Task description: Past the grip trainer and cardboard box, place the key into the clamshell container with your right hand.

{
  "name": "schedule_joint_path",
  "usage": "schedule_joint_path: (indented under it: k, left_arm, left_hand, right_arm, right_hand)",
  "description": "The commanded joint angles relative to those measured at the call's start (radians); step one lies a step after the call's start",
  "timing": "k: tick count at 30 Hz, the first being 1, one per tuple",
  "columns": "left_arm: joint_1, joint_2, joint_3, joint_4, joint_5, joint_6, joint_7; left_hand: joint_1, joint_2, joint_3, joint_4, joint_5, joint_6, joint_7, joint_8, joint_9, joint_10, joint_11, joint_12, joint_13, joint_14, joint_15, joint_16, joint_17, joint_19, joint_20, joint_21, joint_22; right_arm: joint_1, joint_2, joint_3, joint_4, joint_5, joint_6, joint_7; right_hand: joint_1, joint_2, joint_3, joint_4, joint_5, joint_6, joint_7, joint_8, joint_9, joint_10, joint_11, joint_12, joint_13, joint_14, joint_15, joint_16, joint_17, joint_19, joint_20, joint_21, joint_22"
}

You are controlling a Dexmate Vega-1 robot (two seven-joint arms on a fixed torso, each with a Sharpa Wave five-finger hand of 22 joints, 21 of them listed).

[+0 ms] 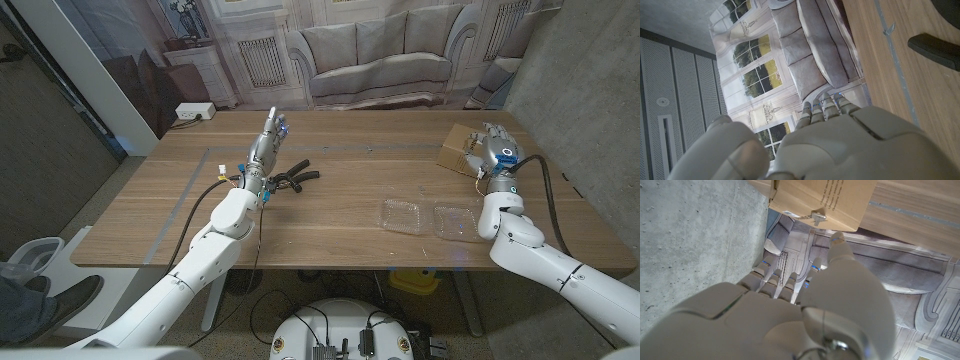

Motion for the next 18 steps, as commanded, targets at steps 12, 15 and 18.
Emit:
schedule_joint_path:
  k: [12,15,18]
  left_arm:
    - [0.014,0.018,-0.009,-0.04,0.003,0.025,0.012]
    - [0.018,0.023,-0.012,-0.048,0.004,0.029,0.015]
    - [0.021,0.026,-0.015,-0.054,0.005,0.03,0.017]
  left_hand:
    - [0.007,0.004,-0.008,-0.001,0.001,0.009,0.001,-0.002,0.002,0.009,-0.002,0.0,0.001,0.003,0.003,0.004,0.003,-0.003,0.008,0.002,0.002]
    - [0.008,0.005,-0.009,-0.001,0.001,0.009,0.002,-0.003,0.002,0.009,-0.001,0.0,0.001,0.003,0.003,0.004,0.003,-0.003,0.009,0.002,0.002]
    - [0.008,0.005,-0.009,-0.001,0.002,0.01,0.001,-0.002,0.002,0.008,-0.002,0.0,0.001,0.003,0.002,0.004,0.003,-0.003,0.008,0.003,0.002]
  right_arm:
    - [0.038,0.039,-0.044,0.073,-0.016,-0.029,-0.031]
    - [0.041,0.04,-0.048,0.078,-0.016,-0.029,-0.032]
    - [0.046,0.043,-0.053,0.086,-0.015,-0.029,-0.034]
  right_hand:
    - [-0.006,-0.01,-0.038,0.012,0.013,0.082,-0.003,0.022,0.014,0.063,0.011,0.022,0.006,0.03,-0.071,0.012,0.002,0.019,-0.099,-0.003,0.006]
    - [-0.007,-0.011,-0.042,0.012,0.014,0.092,-0.004,0.026,0.017,0.063,0.016,0.021,0.007,0.031,-0.073,0.011,0.003,0.019,-0.1,-0.003,0.006]
    - [-0.007,-0.011,-0.046,0.013,0.016,0.095,-0.004,0.027,0.02,0.061,0.02,0.02,0.008,0.037,-0.072,0.012,0.003,0.025,-0.097,-0.002,0.006]
